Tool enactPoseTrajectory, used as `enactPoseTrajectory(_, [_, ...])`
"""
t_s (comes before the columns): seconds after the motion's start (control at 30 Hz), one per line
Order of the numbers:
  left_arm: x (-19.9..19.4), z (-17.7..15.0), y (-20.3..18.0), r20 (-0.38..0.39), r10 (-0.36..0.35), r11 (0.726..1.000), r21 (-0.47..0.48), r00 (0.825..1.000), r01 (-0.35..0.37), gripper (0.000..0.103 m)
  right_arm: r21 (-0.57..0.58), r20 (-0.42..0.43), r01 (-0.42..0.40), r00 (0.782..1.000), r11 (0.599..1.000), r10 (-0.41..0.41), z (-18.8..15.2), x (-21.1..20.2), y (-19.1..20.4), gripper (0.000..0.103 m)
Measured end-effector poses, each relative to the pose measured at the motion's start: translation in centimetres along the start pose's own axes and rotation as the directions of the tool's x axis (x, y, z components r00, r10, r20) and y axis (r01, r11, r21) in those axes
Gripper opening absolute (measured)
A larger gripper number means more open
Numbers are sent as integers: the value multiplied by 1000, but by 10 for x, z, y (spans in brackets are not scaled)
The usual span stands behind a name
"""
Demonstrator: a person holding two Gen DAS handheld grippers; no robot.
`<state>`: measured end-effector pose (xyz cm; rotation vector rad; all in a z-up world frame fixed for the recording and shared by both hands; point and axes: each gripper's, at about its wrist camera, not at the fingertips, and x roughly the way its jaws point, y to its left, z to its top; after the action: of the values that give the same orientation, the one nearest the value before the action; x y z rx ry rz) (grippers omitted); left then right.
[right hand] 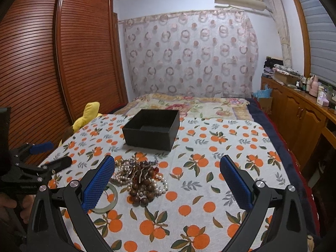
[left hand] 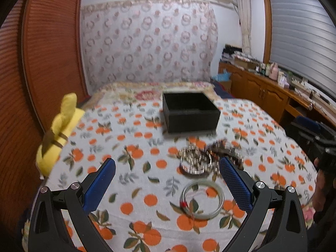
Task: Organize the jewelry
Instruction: 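Lower the right gripper onto the pile and grasp the silver hair combs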
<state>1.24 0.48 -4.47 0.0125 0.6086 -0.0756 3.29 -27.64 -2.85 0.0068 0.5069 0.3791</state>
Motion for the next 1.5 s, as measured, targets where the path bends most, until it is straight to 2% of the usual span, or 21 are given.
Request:
enactPoseTrajectory(0.37, [32, -23, -4, -124, -90, 996, 15, 988, 92, 96, 1, -85, -59, 995, 998, 59, -12, 26, -9, 81])
enactPoseTrajectory(0.67, [57, -36, -22, -231, -173, 982, 31, 958, 185, 96, -6, -150, -87, 985, 996, 85, -20, 42, -14, 80])
enactPoseTrajectory(0.87, [69, -41, -32, -280, -173, 978, 62, 944, 198, 96, -21, -181, -98, 979, 995, 93, -22, 50, -15, 80])
enactPoseTrajectory(0.93, [70, -42, -34, -288, -172, 977, 70, 942, 200, 95, -24, -190, -102, 977, 995, 95, -22, 53, -15, 80])
enactPoseTrajectory(1.0, [70, -42, -37, -286, -163, 976, 90, 944, 196, 90, -29, -199, -105, 975, 994, 97, -22, 56, -15, 80])
enactPoseTrajectory(1.1, [68, -41, -35, -281, -164, 976, 96, 946, 198, 76, -38, -212, -117, 971, 992, 106, -21, 61, -13, 80])
enactPoseTrajectory(1.13, [67, -41, -34, -278, -168, 975, 94, 946, 201, 68, -42, -219, -124, 969, 991, 112, -21, 63, -11, 80])
enactPoseTrajectory(1.2, [65, -41, -30, -275, -180, 974, 82, 945, 209, 68, -50, -230, -140, 965, 989, 125, -21, 67, -7, 80])
enactPoseTrajectory(1.27, [64, -41, -28, -270, -192, 973, 76, 944, 219, 68, -56, -244, -161, 959, 985, 143, -21, 71, -2, 75])
enactPoseTrajectory(1.5, [60, -40, -12, -242, -199, 977, 29, 950, 212, 68, -90, -288, -222, 939, 971, 188, -10, 98, 22, 72])
